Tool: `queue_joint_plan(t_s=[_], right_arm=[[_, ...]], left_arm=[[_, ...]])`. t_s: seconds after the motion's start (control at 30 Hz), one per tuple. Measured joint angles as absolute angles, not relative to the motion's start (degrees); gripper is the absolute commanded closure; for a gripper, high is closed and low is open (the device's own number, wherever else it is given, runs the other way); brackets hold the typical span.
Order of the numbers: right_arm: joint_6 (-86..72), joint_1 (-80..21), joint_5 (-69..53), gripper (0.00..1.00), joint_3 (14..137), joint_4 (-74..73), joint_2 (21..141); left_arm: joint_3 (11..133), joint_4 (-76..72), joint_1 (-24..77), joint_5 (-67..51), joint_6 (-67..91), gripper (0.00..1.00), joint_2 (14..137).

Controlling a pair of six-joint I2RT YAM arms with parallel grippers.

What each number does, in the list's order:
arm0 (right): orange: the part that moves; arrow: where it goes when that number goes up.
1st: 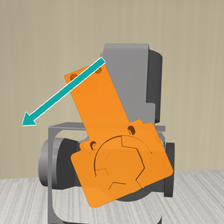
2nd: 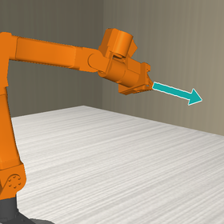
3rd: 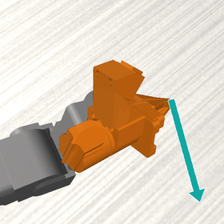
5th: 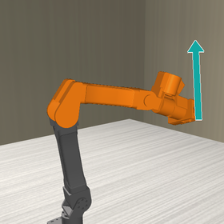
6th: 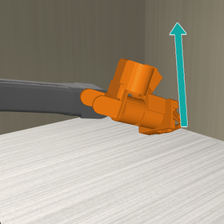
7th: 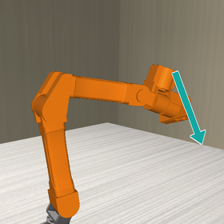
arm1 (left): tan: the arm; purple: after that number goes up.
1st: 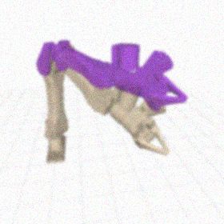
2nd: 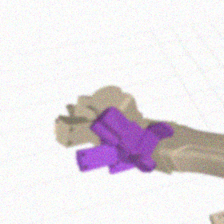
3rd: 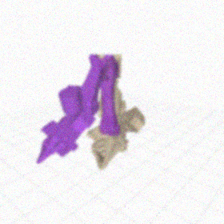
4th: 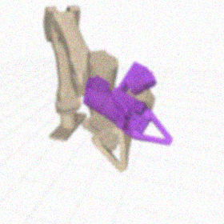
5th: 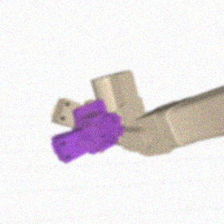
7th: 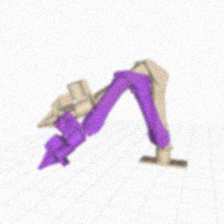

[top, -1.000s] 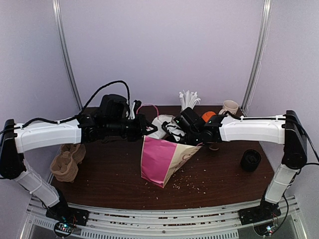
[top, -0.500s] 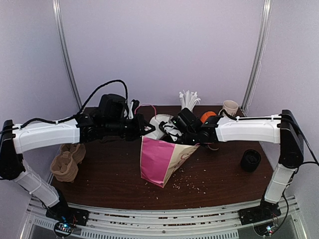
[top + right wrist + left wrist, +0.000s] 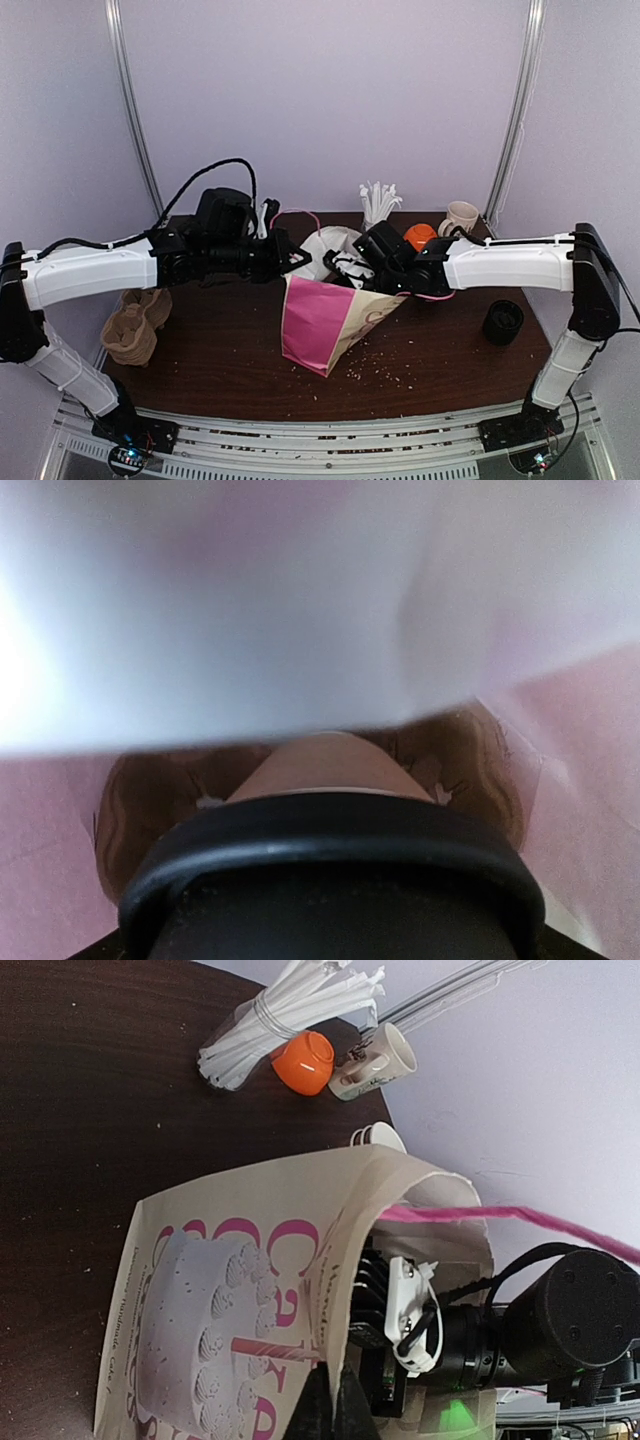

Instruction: Pack the takeout coffee

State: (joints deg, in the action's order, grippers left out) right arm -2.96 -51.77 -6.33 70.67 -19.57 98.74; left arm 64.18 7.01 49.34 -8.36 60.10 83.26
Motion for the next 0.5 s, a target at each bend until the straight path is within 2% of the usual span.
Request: queue_joint_plan(t_s=[0.5], right_arm=[[-2.3, -51.8, -6.2, 0.22, 73.8, -23.4, 100.5]], left_arm=[[66.3, 9.9, 49.3, -7.6, 56.7, 1.0, 83.1]])
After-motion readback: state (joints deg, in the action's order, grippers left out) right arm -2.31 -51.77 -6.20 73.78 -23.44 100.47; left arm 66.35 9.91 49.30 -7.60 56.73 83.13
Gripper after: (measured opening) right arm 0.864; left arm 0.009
